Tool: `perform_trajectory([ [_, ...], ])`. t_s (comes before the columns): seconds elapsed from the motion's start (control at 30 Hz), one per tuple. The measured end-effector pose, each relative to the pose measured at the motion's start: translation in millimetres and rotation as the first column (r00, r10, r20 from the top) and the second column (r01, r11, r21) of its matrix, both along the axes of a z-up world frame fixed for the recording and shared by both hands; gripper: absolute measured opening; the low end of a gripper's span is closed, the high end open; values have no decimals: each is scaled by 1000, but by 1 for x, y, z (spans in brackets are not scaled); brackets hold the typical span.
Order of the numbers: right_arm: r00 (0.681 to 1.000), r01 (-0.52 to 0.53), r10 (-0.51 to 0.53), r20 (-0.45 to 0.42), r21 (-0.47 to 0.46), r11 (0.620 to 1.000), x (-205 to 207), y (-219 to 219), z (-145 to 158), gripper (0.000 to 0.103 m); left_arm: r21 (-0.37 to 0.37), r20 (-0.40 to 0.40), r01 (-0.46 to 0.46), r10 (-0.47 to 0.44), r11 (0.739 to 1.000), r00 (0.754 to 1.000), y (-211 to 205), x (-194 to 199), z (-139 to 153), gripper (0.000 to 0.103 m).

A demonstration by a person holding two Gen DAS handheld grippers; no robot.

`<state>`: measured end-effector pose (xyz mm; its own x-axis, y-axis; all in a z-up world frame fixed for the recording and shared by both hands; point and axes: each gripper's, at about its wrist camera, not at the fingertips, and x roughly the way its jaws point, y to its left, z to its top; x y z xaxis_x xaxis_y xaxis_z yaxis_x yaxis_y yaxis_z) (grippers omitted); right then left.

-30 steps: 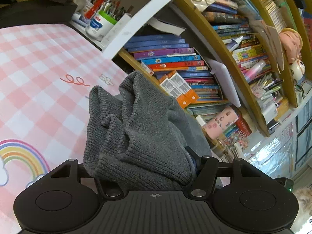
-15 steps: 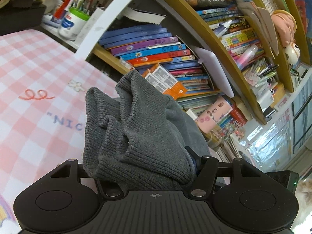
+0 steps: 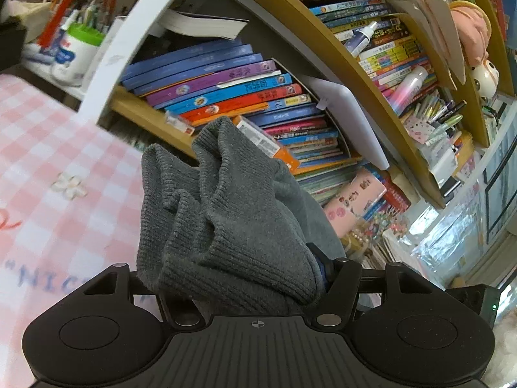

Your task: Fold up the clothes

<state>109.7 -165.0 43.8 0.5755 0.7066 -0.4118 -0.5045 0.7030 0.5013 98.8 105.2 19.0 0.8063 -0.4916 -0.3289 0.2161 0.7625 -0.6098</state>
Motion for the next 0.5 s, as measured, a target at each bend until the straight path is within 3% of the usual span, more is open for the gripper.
perform_trajectory([
  [0.5, 996, 88, -88, 1, 1, 996, 65, -16, -8, 40, 6, 39, 23, -23, 1000, 999, -24, 80, -9, 61],
])
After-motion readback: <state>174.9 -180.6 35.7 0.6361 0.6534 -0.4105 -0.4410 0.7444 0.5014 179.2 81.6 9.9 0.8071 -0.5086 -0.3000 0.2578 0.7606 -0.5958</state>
